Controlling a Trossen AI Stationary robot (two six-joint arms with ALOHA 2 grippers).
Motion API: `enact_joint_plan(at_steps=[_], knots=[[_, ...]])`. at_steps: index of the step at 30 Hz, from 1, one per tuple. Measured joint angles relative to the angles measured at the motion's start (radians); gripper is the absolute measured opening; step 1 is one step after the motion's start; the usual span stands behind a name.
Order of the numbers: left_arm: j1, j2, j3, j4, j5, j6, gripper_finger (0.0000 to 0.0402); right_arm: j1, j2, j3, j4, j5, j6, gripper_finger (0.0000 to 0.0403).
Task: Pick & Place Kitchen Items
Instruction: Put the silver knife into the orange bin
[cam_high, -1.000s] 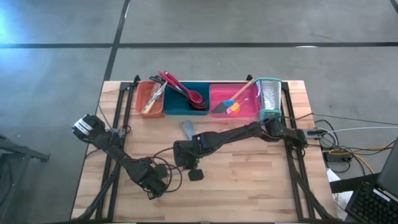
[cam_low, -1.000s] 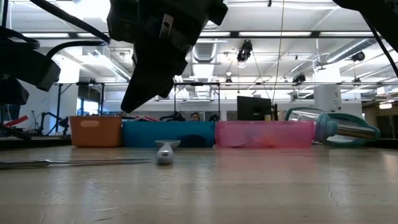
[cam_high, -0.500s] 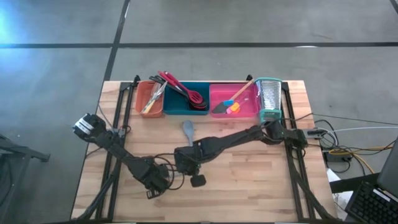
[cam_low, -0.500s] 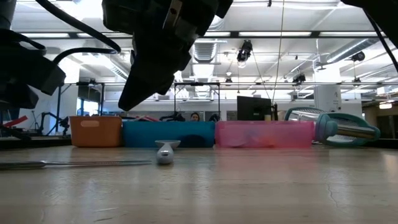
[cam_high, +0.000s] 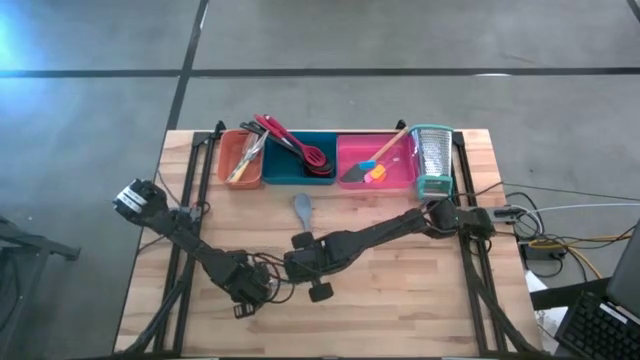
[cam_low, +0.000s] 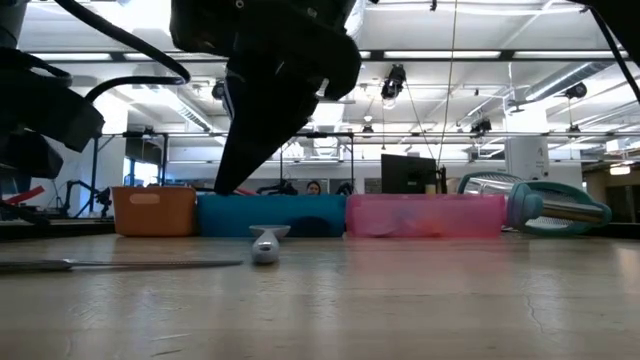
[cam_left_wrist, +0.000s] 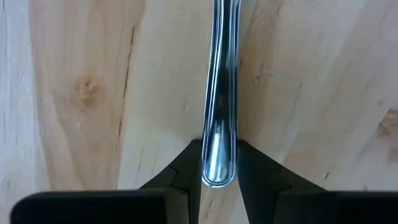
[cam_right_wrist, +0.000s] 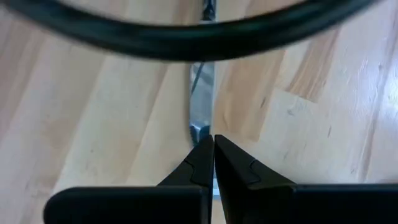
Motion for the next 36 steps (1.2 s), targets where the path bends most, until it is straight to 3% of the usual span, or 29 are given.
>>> enact_joint_plan(at_steps=[6,20,26,32,36], knots=[[0.014,-0.072,-0.081,0.082,0.006,-0.032,0.0085,0.034,0.0,-0.001,0.016,0.057,0.006,0.0008],[0.046,-0.141,-0.211,0.232,0.08,-0.037,0.0085,0.051,0.0,-0.004,0.025,0.061,0.017,0.0008],[0.073,-0.143,-0.234,0.263,0.123,-0.023,0.0085,0.115,0.0,-0.034,0.015,0.361,-0.123,0.0008],[0.097,-0.143,-0.236,0.266,0.149,0.0,0.0085,0.119,0.001,-0.044,0.075,0.355,-0.061,0.0009],[0.101,-0.142,-0.237,0.27,0.155,0.001,0.0085,0.118,0.001,-0.05,0.104,0.256,-0.065,0.0024]])
